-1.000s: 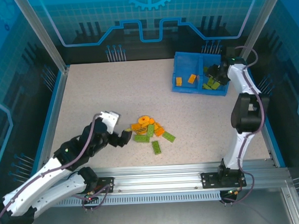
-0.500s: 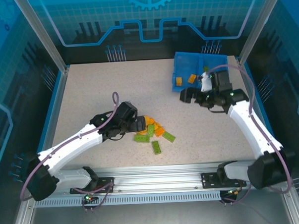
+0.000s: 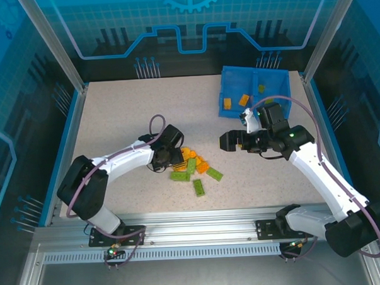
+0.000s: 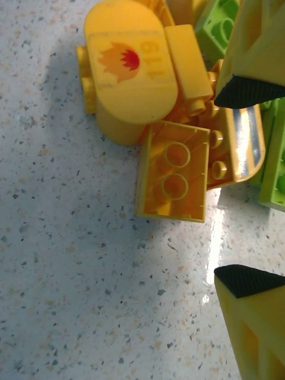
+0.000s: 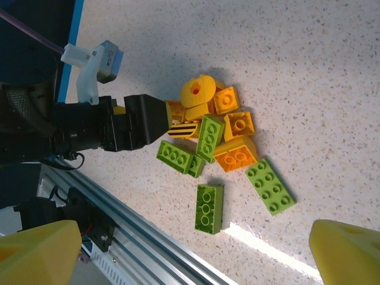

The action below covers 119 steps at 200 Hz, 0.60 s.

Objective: Sort the legos into containers by color

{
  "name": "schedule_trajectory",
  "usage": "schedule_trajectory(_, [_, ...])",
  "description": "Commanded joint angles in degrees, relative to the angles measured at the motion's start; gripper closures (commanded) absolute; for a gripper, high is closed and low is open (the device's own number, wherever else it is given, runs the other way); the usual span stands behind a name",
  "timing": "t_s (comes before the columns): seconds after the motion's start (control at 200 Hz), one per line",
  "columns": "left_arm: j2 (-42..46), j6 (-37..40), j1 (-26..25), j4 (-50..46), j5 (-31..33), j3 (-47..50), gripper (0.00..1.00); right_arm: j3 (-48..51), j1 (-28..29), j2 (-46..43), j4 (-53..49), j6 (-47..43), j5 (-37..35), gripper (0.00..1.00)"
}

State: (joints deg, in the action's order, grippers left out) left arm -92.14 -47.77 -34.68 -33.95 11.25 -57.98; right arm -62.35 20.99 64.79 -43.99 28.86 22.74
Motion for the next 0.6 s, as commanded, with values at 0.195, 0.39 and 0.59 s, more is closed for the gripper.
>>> schedule_trajectory(0.195, [-4.08, 2.59, 1.97, 3.22, -1.29, -1.39, 0.27, -1.55, 0.55, 0.33, -2.42, -0.07, -0.49, 0.0])
schedule_trajectory(0.39, [-6.5, 3.95, 2.99, 3.6, -2.02, -0.83, 0.28, -1.99, 0.62, -0.15, -2.93, 0.41, -1.51, 0.0])
schedule_trajectory(0.59, [-8.36, 5.14, 2.99, 3.09, -1.84, -0.11, 0.25, -1.99, 0.63, 0.15, -2.69, 0.89, -1.81, 0.0])
